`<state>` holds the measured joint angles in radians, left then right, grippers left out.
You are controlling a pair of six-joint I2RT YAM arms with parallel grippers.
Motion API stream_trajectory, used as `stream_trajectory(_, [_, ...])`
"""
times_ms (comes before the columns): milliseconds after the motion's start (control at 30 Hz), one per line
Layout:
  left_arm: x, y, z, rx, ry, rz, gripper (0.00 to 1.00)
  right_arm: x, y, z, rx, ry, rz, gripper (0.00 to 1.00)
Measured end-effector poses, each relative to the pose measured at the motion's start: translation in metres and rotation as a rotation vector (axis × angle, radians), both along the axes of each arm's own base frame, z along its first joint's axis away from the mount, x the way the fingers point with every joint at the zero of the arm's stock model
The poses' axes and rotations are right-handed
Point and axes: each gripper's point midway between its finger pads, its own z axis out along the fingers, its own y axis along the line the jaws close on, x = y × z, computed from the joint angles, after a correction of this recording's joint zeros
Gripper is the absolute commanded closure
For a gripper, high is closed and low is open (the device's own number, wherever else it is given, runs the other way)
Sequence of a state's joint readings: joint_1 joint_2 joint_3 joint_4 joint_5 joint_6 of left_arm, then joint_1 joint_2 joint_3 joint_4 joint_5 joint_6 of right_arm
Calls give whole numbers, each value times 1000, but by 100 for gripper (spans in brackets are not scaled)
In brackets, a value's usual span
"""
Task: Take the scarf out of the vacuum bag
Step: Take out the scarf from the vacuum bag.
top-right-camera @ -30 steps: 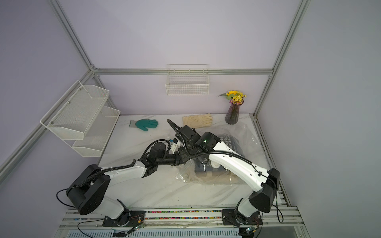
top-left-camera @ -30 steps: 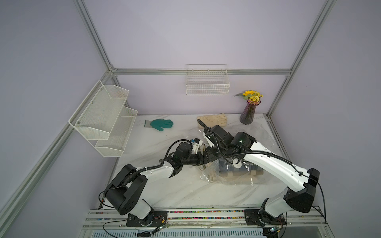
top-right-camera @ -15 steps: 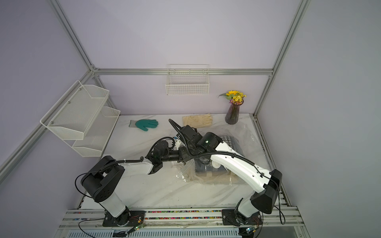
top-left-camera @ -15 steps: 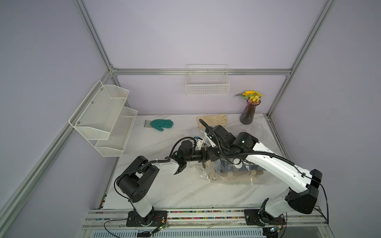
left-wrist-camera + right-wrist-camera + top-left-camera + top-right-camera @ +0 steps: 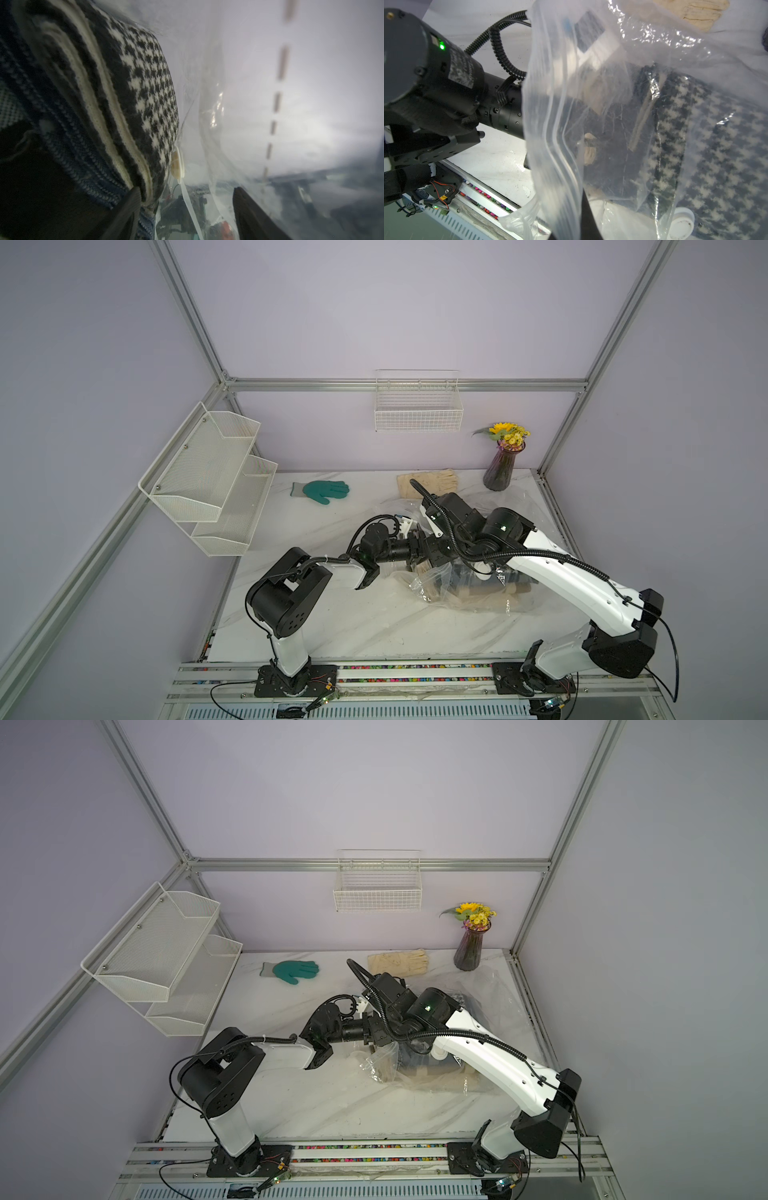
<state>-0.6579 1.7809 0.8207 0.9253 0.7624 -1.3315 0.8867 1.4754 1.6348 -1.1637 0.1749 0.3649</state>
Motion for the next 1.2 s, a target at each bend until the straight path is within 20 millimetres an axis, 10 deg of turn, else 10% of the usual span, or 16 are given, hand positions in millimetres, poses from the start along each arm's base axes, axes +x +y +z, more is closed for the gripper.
stream_trajectory(867, [10,-26,-14,91,60,-35,27,0,0,0,4,1,-5,93])
stream_trajectory(1200, [6,-22,-47,221,100,-28,28,0,0,-2,2,2,-5,93])
